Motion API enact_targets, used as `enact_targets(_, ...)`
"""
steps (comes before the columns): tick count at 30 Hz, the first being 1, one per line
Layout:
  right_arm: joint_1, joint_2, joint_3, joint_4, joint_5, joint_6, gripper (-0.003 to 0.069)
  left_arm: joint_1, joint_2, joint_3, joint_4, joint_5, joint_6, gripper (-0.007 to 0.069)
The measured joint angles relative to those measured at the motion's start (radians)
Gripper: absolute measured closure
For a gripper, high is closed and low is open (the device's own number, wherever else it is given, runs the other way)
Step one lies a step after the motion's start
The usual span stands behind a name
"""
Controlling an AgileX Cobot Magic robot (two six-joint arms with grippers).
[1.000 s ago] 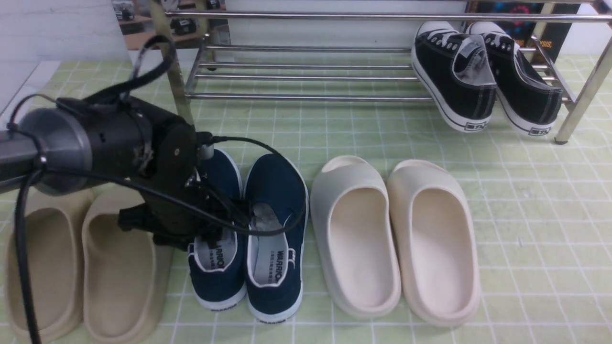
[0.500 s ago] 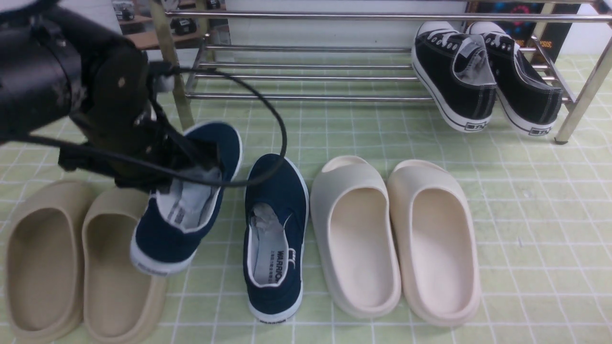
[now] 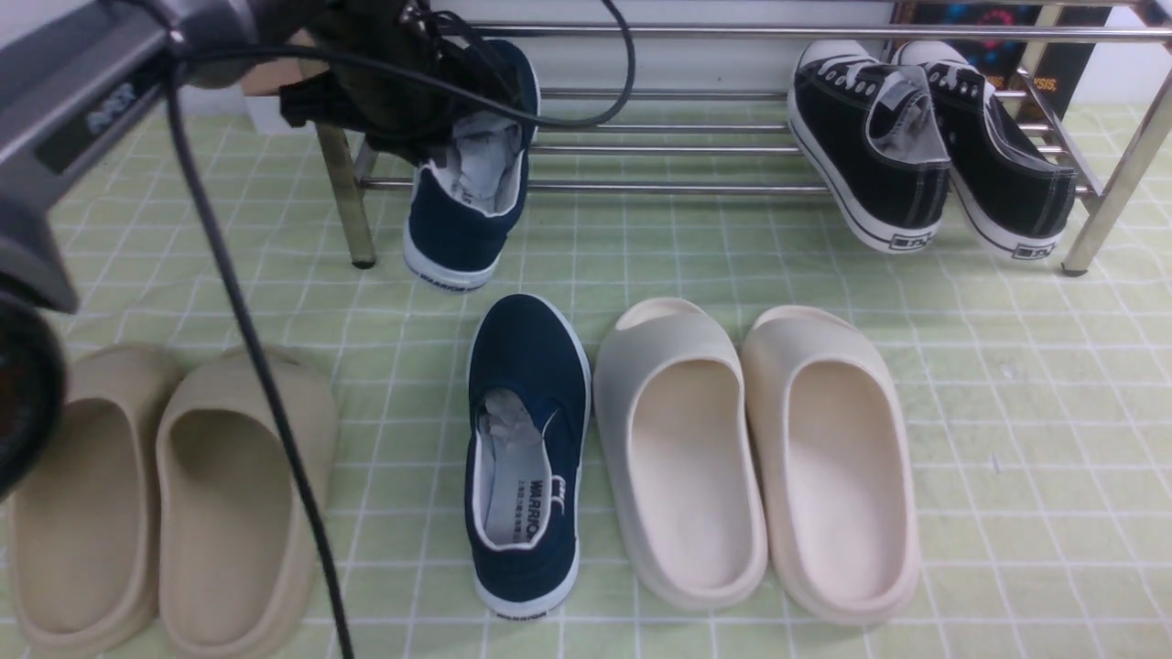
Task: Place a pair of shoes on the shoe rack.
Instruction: Use the left arm to put a shoe into the shoe rack, then use the left arm to grab the shoe closest to it
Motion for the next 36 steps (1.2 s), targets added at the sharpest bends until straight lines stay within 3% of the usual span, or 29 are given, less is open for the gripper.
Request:
enact_targets(4,0.0,0.0,0.0,0.0,0.0,0.0,0.0422,0.0,0.136,-0.16,0.019,-0.024,-0.035,0.0606)
enact_targets(11,0.0,0.0,0.0,0.0,0.0,0.0,0.0422,0.0,0.22,-0.217,0.09,-0.117,-0.13,0.0589)
enact_targets(15,0.0,0.0,0.0,0.0,0.0,0.0,0.0419,0.0,0.222,-0.219,0.105,-0.159,-0.138,0.0495)
enact_targets(18,0.0,0.0,0.0,0.0,0.0,0.0,0.0419,0.0,0.22,-0.227,0.139,-0.183,-0.138,0.0342)
enact_targets(21,0.0,0.0,0.0,0.0,0.0,0.0,0.0419,0.0,0.205,-0.229,0.146,-0.127,-0.119,0.026)
enact_targets(22,0.0,0.0,0.0,0.0,0.0,0.0,0.0419,-0.001,0.174,-0.229,0.133,-0.028,-0.083,0.0229)
enact_targets(24,0.0,0.0,0.0,0.0,0.0,0.0,0.0419,-0.004,0.147,-0.229,0.11,0.074,-0.04,0.0221)
enact_targets(25,0.0,0.0,0.0,0.0,0.0,0.0,0.0419,-0.011,0.084,-0.229,0.068,0.202,0.042,0.0216)
enact_targets(26,0.0,0.0,0.0,0.0,0.0,0.0,0.0419,-0.011,0.05,-0.222,0.03,0.228,0.076,0.0215)
enact_targets(29,0.0,0.0,0.0,0.0,0.0,0.0,0.0419,-0.017,-0.074,-0.151,-0.07,0.247,0.14,0.0212)
enact_targets(34,0.0,0.0,0.0,0.0,0.0,0.0,0.0419,-0.031,-0.278,0.198,-0.252,0.243,0.187,0.021)
enact_targets(36,0.0,0.0,0.0,0.0,0.0,0.0,0.0419,-0.05,-0.328,0.421,-0.282,0.122,0.209,0.021)
